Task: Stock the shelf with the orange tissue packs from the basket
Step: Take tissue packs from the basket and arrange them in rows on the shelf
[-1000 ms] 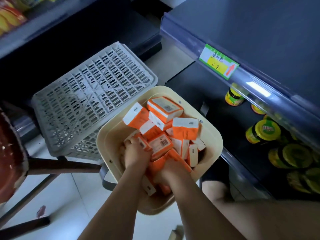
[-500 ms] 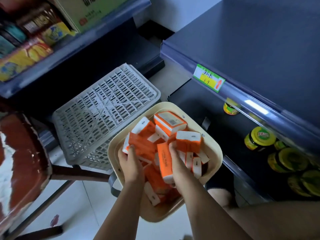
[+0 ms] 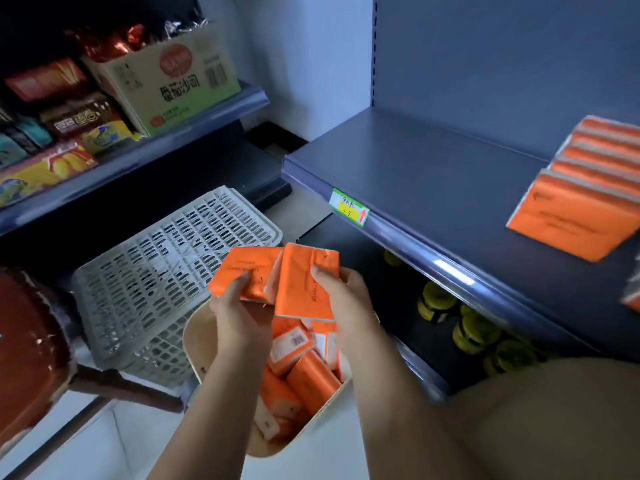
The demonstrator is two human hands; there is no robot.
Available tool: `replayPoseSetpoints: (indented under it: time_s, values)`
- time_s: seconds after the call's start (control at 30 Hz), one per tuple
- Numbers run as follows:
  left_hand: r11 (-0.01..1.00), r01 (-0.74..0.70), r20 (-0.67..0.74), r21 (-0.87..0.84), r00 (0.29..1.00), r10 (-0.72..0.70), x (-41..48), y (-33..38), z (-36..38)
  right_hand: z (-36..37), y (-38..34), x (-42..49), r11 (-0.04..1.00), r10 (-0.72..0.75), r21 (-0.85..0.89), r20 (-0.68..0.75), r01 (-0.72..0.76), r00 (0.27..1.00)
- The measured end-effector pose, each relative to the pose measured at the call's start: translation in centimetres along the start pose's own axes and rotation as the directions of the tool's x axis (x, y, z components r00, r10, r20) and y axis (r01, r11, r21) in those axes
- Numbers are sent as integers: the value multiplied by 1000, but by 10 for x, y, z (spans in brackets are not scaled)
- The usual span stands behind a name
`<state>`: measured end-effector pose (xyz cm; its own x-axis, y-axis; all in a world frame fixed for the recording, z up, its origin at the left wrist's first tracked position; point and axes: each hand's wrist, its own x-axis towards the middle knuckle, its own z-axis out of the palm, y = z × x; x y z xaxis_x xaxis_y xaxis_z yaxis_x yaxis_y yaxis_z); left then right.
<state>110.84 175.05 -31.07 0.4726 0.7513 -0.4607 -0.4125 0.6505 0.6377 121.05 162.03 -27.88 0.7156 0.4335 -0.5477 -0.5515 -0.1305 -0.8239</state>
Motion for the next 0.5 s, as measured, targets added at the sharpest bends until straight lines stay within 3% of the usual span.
replayPoseSetpoints:
  time_s: [0.2, 0.37, 0.5]
  values:
    - [977, -136, 255, 163, 963, 91, -54, 10, 56, -33, -49, -27, 941, -256, 144, -288, 306, 923]
    - [883, -309, 452, 354, 883, 127, -88, 21, 96, -69, -87, -69, 886, -347, 157, -399, 435, 849]
    - [794, -432, 583, 429, 803, 122, -111, 23, 125, -112, -105, -106, 836, -511, -29, -404, 548, 759]
